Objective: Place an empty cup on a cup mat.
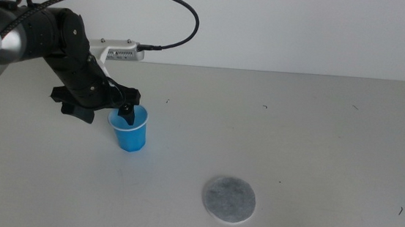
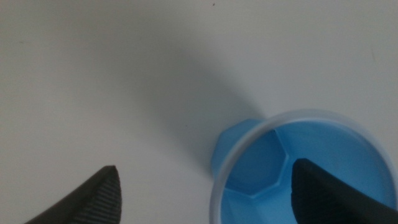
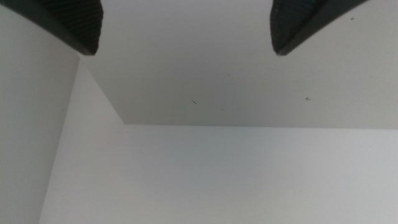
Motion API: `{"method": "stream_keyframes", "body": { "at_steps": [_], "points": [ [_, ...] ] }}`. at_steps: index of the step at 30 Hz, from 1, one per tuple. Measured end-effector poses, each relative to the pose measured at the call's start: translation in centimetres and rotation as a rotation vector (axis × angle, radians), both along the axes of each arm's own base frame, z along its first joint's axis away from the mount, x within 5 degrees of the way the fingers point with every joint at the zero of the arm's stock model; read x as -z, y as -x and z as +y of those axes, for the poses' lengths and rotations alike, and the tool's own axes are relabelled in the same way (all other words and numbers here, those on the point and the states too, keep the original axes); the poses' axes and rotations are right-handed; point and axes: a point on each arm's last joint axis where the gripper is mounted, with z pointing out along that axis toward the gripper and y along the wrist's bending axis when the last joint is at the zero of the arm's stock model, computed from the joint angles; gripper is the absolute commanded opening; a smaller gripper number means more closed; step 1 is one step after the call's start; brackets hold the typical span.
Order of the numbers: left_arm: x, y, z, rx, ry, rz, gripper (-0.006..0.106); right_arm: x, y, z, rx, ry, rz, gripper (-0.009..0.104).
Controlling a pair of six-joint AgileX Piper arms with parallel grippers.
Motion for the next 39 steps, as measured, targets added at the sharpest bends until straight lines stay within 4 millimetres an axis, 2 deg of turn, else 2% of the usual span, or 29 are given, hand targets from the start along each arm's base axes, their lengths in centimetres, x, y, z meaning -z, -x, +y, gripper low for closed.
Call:
{"method": "stream_keyframes", "body": {
  "at_steps": [5,10,13,16,20,24,29,32,35,39],
  "points": [
    [1.9,-0.7,-0.1,-0.005,-0.005,0.014,0.105,0.0,0.0,0.0,0.000,0.000,0.000,0.094],
    [2.9,-1.0,-0.1,-0.008,-0.007,0.018,0.104,0.0,0.0,0.0,0.000,0.000,0.000,0.094],
    [3.3,-1.1,-0.1,-0.008,-0.009,0.025,0.097,0.0,0.0,0.0,0.000,0.000,0.000,0.094],
    [3.4,-1.1,-0.1,-0.009,-0.009,0.024,0.078,0.0,0.0,0.0,0.000,0.000,0.000,0.094],
    [3.4,-1.2,-0.2,-0.011,-0.005,0.022,0.035,0.0,0.0,0.0,0.000,0.000,0.000,0.094],
    [3.4,-1.2,-0.3,-0.024,0.018,0.026,0.000,0.0,0.0,0.0,0.000,0.000,0.000,0.094],
    [3.3,-1.2,-0.4,-0.034,0.035,0.028,0.000,0.0,0.0,0.0,0.000,0.000,0.000,0.094],
    [2.6,-0.9,-0.4,-0.029,0.036,0.034,0.000,0.0,0.0,0.0,0.000,0.000,0.000,0.094],
    [0.9,-0.2,-0.4,-0.021,0.040,0.032,0.000,0.0,0.0,0.0,0.000,0.000,0.000,0.094],
    [-2.7,1.2,-0.2,-0.012,0.052,-0.001,0.000,0.0,0.0,0.0,0.000,0.000,0.000,0.094]
  ]
}}
